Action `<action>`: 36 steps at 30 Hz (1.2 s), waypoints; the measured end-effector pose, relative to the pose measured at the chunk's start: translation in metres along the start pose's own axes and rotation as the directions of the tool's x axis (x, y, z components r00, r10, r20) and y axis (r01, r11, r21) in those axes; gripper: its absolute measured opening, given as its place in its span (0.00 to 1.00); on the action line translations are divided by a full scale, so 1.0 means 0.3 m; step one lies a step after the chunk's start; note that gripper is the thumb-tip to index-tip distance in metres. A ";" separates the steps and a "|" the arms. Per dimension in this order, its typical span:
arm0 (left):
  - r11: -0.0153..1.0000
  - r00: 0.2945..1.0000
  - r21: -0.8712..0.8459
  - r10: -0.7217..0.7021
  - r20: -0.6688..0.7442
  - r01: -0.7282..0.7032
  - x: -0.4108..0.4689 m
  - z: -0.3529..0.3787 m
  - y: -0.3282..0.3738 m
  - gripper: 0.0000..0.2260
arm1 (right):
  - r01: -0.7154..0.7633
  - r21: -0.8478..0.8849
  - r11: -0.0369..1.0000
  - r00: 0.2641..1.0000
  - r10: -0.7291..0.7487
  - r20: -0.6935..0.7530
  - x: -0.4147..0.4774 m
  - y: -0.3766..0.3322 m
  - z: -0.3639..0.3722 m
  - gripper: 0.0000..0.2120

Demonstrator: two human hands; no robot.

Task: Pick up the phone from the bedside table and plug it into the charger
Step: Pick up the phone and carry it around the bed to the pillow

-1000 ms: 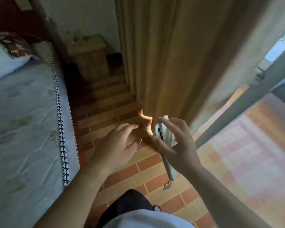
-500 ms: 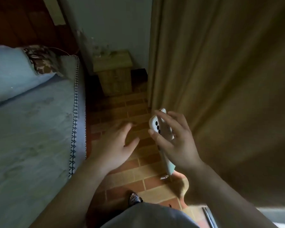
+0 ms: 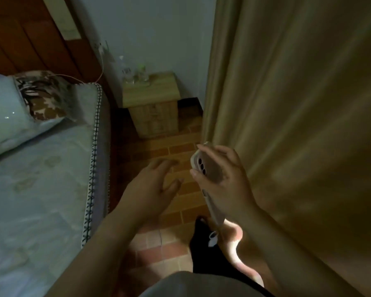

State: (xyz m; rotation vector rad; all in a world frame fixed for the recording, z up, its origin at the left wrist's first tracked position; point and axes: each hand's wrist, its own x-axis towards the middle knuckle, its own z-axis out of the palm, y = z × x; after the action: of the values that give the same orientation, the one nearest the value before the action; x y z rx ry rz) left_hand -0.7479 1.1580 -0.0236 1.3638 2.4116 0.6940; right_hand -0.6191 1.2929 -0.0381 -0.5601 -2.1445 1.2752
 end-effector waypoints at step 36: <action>0.973 0.947 -0.054 -0.232 -0.223 0.225 1.713 -0.661 -0.908 0.20 | 0.144 0.031 0.989 0.967 -0.147 0.209 2.170 0.271 0.671 0.22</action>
State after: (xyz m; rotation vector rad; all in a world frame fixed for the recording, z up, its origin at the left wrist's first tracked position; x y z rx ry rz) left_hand -1.3001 1.4268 -0.0078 1.0174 2.6697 0.8581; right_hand -1.2332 1.5983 -0.0156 -0.2643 -2.2982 1.3176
